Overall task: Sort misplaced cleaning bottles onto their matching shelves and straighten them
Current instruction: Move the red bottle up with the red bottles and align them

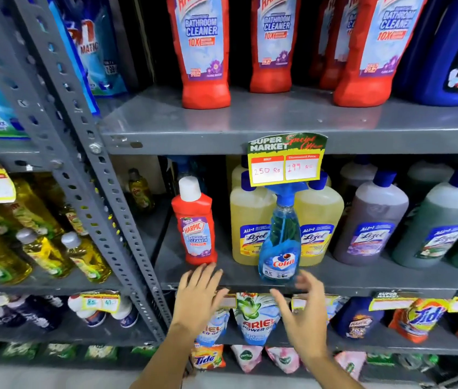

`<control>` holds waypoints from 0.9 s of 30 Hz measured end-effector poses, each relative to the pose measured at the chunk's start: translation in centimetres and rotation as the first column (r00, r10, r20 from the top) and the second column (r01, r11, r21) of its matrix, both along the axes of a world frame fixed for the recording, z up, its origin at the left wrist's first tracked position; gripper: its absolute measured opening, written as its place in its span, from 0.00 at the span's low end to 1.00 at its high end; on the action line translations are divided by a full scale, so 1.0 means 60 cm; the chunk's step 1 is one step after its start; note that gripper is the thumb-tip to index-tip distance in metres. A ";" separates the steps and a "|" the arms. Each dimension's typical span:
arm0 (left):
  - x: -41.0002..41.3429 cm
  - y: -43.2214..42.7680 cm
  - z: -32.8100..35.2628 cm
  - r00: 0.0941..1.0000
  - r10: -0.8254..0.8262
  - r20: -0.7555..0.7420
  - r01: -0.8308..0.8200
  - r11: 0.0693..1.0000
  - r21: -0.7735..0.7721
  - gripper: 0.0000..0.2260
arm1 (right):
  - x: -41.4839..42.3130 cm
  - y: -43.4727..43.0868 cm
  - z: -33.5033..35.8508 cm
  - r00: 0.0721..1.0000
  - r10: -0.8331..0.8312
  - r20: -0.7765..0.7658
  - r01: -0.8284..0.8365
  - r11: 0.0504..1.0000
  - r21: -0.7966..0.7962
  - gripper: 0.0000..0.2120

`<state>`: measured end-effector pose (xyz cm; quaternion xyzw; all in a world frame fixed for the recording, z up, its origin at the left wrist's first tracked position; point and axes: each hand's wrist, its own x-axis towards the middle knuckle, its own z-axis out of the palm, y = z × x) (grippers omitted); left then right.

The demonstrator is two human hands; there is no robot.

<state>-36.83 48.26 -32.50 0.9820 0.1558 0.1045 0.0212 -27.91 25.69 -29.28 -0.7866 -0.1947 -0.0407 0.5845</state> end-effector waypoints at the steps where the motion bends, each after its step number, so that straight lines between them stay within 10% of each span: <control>1: -0.017 0.013 -0.001 0.998 0.047 0.032 -0.047 0.999 -0.012 0.29 | -0.014 0.006 0.003 0.997 0.064 0.053 -0.063 0.998 -0.018 0.22; 6: -0.062 0.063 -0.019 0.997 0.075 -0.017 -0.076 0.996 -0.053 0.29 | -0.006 0.099 0.063 0.895 0.371 0.246 -0.332 0.925 -0.187 0.13; 14: -0.064 0.061 -0.029 0.998 0.068 -0.012 -0.069 0.995 -0.077 0.27 | 0.041 0.304 0.129 0.914 0.354 -0.197 -0.390 0.901 -0.189 0.47; 27: -0.063 0.069 -0.056 0.998 0.055 -0.006 -0.055 0.998 0.034 0.23 | 0.065 0.340 0.096 0.861 0.379 -0.339 -0.438 0.891 -0.116 0.28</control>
